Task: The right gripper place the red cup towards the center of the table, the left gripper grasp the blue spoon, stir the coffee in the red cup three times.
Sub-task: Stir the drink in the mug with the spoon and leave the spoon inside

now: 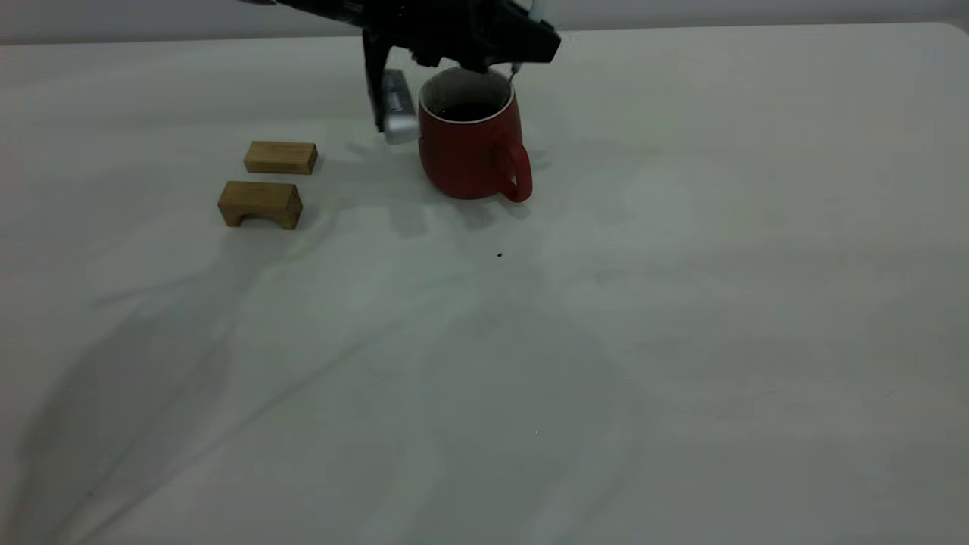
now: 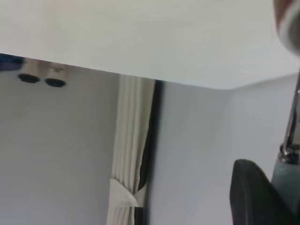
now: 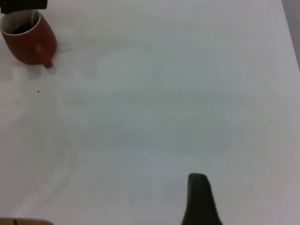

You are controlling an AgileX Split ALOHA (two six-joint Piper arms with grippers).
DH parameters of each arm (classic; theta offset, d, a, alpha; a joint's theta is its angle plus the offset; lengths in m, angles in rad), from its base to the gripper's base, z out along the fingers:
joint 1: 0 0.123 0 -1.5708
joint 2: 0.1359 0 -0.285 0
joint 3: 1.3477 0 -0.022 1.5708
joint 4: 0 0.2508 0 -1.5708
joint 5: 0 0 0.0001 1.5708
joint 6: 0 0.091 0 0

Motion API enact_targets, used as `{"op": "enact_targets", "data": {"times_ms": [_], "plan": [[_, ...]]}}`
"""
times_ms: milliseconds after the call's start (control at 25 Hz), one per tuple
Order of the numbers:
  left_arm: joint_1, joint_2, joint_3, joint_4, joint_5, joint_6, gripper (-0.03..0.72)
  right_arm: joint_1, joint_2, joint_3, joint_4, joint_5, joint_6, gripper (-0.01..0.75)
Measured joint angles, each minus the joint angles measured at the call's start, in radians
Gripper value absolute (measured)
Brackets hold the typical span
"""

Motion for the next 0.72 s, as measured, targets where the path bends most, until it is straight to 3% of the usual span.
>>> {"op": "enact_targets", "data": {"times_ms": [160,320,480,720], "plan": [[0.041,0.0,0.0,0.065,0.005,-0.066,0.123,0.0,0.0,0.0,0.0,0.0,0.0,0.572],[0.05,0.003,-0.009,0.056,-0.077,-0.034,0.123,0.0,0.0,0.0,0.0,0.0,0.0,0.572],[0.03,0.022,-0.05,-0.061,-0.157,0.076,0.123,0.0,0.0,0.0,0.0,0.0,0.0,0.572],[-0.034,0.055,-0.063,-0.127,-0.135,0.118,0.123,0.0,0.0,0.0,0.0,0.0,0.0,0.572]]}}
